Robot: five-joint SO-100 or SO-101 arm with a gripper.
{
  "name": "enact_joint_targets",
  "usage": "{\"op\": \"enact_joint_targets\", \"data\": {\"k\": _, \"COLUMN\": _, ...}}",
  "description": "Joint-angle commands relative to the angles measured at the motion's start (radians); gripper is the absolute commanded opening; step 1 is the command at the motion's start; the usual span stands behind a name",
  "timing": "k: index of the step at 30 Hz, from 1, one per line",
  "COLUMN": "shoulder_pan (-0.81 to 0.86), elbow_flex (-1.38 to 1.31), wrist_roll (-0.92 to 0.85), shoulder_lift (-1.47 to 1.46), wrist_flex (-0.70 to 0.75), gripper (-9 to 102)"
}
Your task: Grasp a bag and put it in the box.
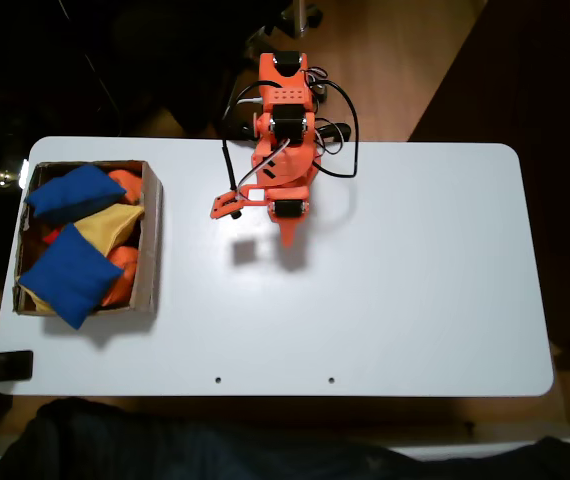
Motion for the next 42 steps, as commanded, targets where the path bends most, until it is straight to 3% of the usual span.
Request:
{"op": "enact_joint_targets", "data": {"k": 1, "shoulder_pan": 0.008, "elbow_flex": -0.002, "wrist_roll": -0.002, "shoulder_lift": 0.011, "wrist_flex": 0.011, "gripper": 0}}
{"op": "enact_joint_targets", "data": {"k": 42, "shoulder_pan": 0.003, "elbow_flex": -0.012, "wrist_roll": -0.003, "shoulder_lift": 0.011, "wrist_flex": 0.063, "gripper": 0}}
